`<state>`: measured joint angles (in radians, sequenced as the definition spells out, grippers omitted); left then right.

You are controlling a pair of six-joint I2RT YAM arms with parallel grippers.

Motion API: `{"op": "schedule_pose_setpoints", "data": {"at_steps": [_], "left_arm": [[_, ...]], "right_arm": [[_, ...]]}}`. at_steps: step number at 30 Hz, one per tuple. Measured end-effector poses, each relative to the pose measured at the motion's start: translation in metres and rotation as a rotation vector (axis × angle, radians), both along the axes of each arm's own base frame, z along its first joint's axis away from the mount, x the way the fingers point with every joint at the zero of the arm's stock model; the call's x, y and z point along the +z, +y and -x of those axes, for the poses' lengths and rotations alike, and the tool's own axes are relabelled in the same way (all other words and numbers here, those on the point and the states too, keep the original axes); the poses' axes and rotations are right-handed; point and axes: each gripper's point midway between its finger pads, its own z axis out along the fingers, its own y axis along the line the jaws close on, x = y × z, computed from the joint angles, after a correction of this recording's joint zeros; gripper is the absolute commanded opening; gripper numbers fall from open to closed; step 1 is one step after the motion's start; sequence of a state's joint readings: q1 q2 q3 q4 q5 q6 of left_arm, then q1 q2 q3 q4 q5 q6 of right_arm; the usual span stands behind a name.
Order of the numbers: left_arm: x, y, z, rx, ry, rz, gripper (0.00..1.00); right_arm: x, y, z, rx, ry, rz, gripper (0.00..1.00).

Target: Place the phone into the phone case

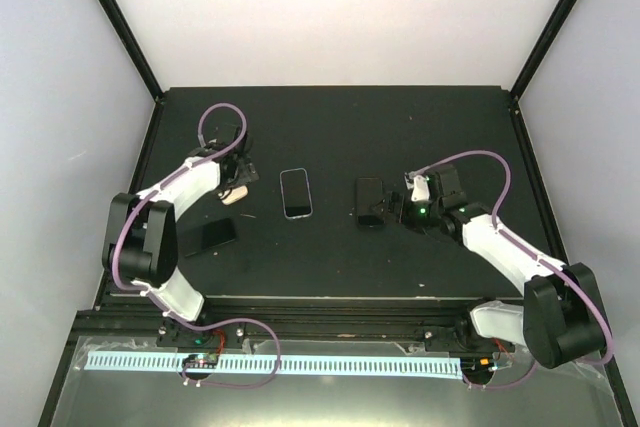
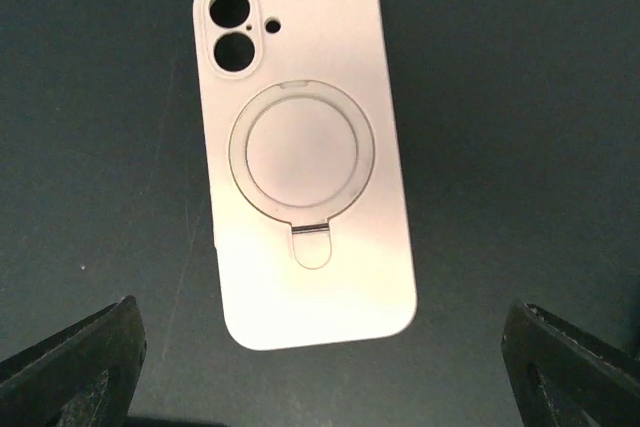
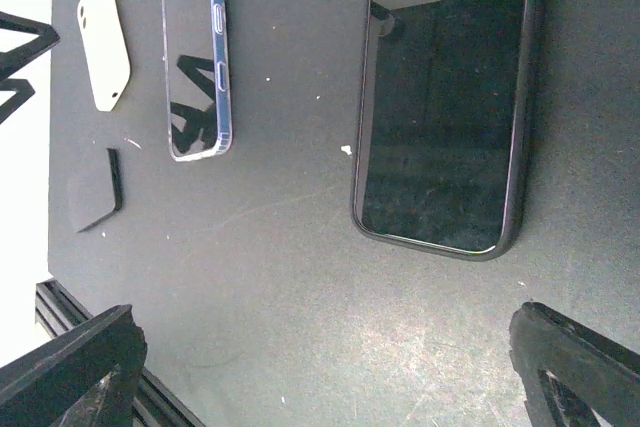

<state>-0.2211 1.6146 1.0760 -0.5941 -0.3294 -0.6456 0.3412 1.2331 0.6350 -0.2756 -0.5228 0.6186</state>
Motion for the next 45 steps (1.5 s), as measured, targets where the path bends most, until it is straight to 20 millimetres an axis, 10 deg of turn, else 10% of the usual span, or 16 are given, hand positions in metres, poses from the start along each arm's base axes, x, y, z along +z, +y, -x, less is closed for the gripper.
{"op": "schedule_pose_setpoints", "data": {"at_steps": [21,45], "left_arm": [[-0.065,0.012,-0.014,-0.017,0.107,0.149,0.93],[-0.065,-0.002,-0.018,-0.017,0.113,0.258,0.71]], "right_arm": [[0.015,0.006,0.011,0.07,-0.036,-0.037,1.0],[0.037,0.019,0.021,0.133,-0.066,-0.143,1.0]]}}
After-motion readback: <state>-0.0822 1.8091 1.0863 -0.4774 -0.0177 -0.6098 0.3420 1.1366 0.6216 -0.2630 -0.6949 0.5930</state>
